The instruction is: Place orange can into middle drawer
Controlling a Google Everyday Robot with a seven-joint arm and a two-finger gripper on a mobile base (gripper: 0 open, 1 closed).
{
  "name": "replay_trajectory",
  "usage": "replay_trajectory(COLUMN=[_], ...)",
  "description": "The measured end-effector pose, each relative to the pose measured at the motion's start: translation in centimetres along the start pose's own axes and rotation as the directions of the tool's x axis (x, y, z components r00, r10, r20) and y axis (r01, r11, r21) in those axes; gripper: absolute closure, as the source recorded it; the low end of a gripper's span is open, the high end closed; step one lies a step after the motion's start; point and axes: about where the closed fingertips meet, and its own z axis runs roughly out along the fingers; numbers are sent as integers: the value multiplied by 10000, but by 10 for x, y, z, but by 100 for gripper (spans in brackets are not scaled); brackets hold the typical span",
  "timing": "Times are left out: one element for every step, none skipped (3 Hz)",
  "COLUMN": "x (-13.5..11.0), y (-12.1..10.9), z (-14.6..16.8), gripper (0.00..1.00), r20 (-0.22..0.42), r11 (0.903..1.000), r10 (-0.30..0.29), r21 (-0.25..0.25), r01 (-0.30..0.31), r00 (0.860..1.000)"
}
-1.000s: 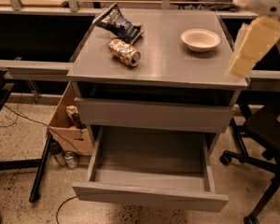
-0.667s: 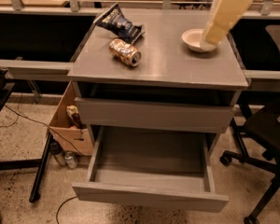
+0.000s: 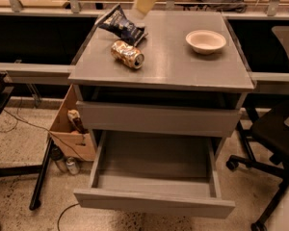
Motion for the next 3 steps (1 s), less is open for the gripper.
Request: replay_trajectory(x=[-32, -56, -55], y=[-5, -4, -2], z=[42, 85, 91], gripper=[0, 0, 0], r20=[536, 472, 444], r11=[9995, 9964, 9954], r10=[275, 626, 656], r21=[-160, -602, -724], r01=[-267, -597, -623], r00=[9982, 9969, 9969])
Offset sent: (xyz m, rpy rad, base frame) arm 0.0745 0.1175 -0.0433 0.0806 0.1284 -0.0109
